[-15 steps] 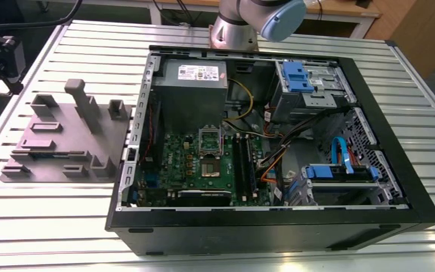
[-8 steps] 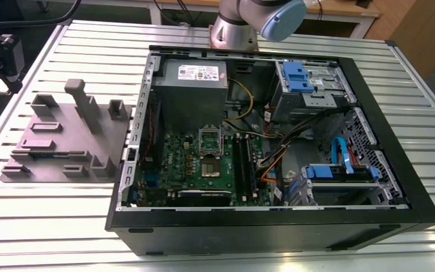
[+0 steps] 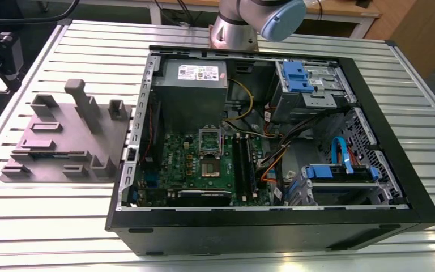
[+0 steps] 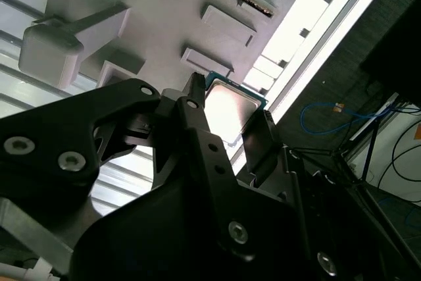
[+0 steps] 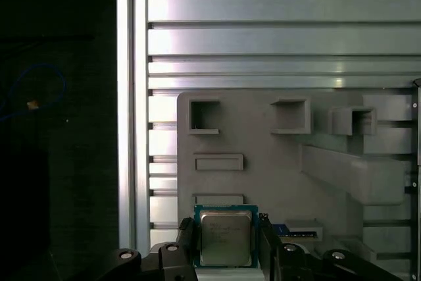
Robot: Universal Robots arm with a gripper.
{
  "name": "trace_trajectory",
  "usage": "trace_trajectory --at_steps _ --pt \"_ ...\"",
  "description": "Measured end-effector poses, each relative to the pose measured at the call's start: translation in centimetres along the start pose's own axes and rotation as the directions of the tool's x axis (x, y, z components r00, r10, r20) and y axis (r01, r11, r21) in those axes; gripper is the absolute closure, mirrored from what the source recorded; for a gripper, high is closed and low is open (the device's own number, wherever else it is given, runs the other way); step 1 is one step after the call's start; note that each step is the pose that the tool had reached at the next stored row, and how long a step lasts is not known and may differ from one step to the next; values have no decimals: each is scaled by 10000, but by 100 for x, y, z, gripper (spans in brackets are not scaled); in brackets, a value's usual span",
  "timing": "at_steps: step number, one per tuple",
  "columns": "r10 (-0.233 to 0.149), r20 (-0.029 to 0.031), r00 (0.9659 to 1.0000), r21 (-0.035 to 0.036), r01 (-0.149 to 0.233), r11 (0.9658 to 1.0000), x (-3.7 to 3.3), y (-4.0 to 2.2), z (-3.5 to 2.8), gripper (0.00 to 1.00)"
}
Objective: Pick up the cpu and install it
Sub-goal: 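Pick up the cpu and move it towards the insertion slot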
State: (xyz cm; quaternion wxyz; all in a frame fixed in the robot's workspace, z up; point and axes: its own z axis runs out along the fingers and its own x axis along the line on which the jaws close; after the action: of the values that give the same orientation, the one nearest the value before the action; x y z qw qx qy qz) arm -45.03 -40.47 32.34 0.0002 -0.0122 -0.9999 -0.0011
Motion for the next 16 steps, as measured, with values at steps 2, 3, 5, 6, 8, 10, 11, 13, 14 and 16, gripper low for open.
trace_trajectory --at_steps 2,3,5,6,8,10,11,13,14,16 --pt "0 1 10000 -1 0 10000 0 0 -8 53" --pt "0 1 10000 0 0 10000 0 0 -13 53" --pt "0 1 10000 0 0 10000 0 0 -23 53" --pt "0 1 10000 0 0 10000 0 0 -27 53" --pt "0 0 10000 0 0 10000 0 0 -37 53" --pt "0 0 10000 0 0 10000 0 0 -46 53" --pt "0 1 10000 -1 0 10000 0 0 -50 53" --pt "0 1 10000 -1 0 10000 0 0 -59 53" --pt "0 0 10000 0 0 10000 0 0 -64 53" --pt "0 0 10000 0 0 10000 0 0 -73 53"
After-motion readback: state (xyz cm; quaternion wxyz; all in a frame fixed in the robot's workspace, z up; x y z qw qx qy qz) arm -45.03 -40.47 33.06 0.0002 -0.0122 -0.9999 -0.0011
